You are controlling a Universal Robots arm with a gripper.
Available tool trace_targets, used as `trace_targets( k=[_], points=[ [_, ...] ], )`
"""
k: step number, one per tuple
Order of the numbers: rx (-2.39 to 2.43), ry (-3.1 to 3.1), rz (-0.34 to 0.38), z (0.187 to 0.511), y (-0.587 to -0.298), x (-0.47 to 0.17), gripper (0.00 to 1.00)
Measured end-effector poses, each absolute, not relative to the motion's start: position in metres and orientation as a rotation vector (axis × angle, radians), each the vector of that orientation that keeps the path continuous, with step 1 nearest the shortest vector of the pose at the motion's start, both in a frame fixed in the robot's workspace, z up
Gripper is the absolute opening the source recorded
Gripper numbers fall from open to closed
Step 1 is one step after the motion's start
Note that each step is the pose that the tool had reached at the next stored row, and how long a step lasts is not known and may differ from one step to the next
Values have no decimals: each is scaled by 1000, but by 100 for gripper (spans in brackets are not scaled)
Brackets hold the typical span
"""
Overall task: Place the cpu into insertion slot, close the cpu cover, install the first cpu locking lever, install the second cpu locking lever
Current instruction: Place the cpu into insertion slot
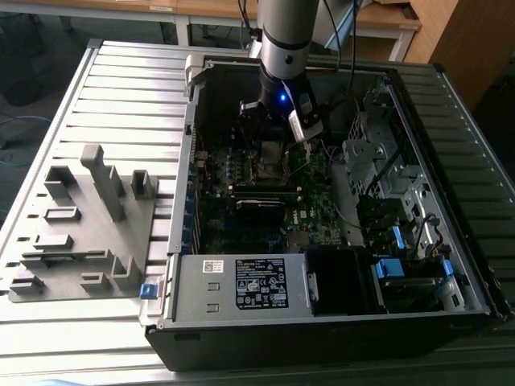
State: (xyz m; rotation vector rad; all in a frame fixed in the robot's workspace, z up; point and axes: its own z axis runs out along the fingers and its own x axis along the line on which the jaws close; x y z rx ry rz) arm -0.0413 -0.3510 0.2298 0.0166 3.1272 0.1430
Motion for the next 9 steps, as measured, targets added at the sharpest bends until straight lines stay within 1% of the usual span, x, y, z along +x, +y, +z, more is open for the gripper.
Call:
trace_targets(
  k=[6, 9],
  points=[
    [26, 3127, 143, 230, -351, -41, 54],
    [103, 3123, 143, 229, -351, -41, 54]
  ],
)
